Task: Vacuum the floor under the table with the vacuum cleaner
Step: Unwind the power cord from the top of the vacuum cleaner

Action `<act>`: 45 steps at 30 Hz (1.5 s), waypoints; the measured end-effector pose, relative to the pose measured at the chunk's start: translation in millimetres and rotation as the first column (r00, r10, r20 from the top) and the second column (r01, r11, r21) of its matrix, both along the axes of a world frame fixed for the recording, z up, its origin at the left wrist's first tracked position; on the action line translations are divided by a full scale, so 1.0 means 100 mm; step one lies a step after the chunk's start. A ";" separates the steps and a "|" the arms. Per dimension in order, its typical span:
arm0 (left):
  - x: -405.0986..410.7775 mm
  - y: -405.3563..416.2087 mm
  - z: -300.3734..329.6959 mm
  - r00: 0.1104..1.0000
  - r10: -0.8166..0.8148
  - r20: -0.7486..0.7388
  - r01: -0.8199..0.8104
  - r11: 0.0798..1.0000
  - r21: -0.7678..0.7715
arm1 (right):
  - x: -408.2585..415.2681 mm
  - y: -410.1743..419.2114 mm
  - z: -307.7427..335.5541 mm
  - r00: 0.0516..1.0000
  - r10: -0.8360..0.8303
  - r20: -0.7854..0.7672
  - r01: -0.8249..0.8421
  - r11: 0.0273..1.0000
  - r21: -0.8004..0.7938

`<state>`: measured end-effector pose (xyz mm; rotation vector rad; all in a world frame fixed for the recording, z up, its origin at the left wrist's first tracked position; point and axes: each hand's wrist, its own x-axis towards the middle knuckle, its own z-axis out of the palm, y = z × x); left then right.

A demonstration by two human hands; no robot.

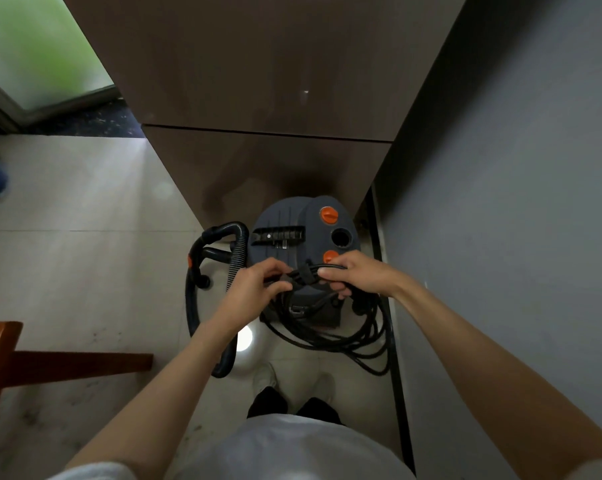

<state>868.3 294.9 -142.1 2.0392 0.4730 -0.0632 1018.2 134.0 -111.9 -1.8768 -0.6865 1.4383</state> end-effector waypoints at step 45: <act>0.23 -0.20 -0.03 0.952 -0.260 -0.164 0.199 0.928 -0.314 | -0.19 -0.45 -0.01 0.844 -0.440 -0.306 0.453 0.891 -0.033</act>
